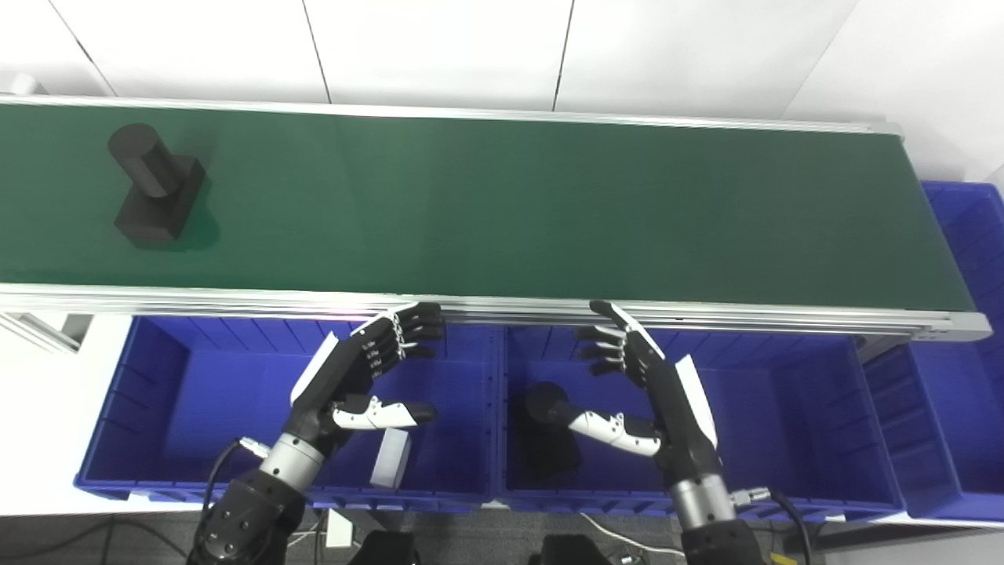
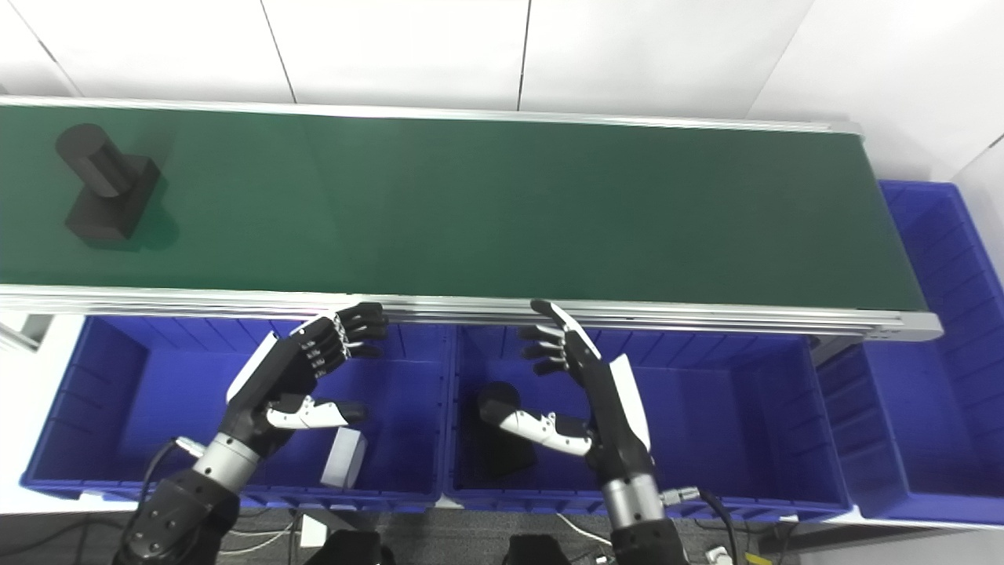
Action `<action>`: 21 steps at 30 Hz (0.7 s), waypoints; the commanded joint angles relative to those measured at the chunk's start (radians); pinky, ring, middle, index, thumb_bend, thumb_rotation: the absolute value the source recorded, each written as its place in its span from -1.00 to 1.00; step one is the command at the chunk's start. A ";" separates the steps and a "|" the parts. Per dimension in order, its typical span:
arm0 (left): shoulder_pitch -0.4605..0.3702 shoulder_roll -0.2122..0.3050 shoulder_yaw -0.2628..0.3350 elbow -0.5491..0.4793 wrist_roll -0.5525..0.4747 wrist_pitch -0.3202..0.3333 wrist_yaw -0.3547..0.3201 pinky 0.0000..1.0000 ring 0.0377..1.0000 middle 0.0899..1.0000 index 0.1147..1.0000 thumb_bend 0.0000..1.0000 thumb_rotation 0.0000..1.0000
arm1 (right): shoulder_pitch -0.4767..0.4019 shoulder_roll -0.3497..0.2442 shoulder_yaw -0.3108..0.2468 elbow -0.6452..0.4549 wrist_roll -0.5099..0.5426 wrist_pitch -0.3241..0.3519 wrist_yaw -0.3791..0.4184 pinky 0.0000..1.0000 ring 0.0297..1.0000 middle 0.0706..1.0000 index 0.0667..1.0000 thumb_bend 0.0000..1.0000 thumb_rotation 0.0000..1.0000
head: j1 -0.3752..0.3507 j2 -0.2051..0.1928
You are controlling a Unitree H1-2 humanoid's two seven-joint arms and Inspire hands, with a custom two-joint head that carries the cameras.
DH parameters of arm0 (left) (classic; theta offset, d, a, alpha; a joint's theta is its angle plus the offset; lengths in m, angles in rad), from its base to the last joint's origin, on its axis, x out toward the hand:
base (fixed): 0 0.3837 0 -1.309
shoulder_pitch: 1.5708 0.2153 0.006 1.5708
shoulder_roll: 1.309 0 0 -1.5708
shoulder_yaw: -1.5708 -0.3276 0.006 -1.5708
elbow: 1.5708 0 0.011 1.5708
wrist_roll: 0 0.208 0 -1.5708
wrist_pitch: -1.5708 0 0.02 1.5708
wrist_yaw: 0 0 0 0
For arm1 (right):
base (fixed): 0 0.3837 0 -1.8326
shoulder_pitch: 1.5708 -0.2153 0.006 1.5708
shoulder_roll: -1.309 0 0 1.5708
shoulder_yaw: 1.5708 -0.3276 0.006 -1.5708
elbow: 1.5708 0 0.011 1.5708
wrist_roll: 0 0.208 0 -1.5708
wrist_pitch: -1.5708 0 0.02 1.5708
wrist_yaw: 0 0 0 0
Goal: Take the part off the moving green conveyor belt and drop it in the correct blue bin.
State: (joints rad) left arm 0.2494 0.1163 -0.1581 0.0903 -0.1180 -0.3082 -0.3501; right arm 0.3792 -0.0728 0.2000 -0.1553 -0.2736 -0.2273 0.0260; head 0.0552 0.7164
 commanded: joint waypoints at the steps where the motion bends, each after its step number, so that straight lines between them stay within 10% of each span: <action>1: 0.000 -0.016 -0.013 -0.003 0.020 -0.061 0.009 0.47 0.54 0.56 0.53 0.79 -0.43 | 0.003 -0.007 -0.005 -0.003 0.027 -0.073 -0.008 0.24 0.38 0.47 0.75 0.47 -0.16 | 0.035 -0.027; 21: -0.015 -0.078 -0.039 0.114 0.085 -0.160 0.058 0.46 0.55 0.58 0.53 0.80 -0.44 | -0.010 -0.054 -0.032 0.100 0.074 -0.188 -0.003 0.24 0.37 0.49 0.78 0.43 -0.18 | 0.131 -0.136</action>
State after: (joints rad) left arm 0.2485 0.0478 -0.1942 0.2195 -0.0383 -0.4232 -0.3012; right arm 0.3773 -0.1252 0.1739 -0.0378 -0.2153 -0.3550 0.0254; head 0.1871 0.5829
